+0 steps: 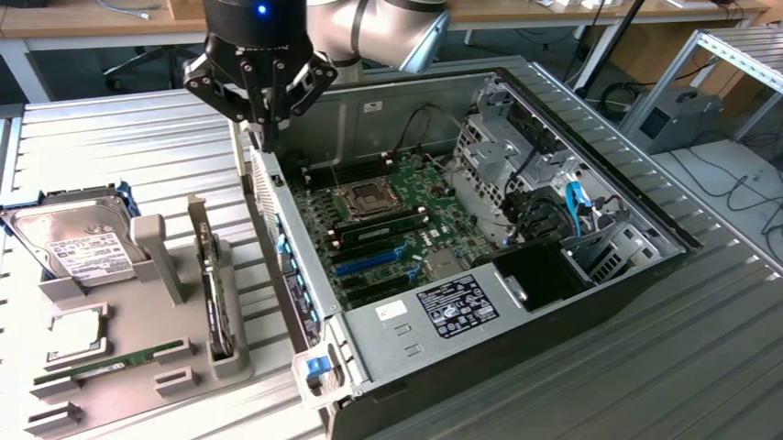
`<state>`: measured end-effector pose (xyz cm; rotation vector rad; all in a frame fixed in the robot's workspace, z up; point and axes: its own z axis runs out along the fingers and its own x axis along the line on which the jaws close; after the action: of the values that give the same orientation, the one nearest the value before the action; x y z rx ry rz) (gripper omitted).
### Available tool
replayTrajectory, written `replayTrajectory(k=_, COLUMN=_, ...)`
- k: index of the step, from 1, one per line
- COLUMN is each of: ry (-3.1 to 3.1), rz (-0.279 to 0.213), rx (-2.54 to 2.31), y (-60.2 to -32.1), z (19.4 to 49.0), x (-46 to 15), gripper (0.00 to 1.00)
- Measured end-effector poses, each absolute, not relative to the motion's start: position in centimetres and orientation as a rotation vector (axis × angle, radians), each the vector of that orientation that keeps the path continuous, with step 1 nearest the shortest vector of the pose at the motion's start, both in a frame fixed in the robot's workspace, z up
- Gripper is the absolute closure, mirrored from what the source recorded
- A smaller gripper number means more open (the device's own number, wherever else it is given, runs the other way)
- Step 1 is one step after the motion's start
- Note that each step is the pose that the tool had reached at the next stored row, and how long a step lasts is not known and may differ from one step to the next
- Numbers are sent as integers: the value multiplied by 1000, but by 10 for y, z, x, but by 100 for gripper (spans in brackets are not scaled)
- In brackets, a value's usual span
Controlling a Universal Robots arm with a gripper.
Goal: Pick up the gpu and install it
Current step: 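Reach for the gpu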
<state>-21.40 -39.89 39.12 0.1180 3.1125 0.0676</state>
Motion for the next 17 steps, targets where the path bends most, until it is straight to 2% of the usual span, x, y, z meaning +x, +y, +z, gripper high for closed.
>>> replayTrajectory(k=17, ry=3113, rz=68, rx=118, y=-399, z=391, x=-217, gripper=89)
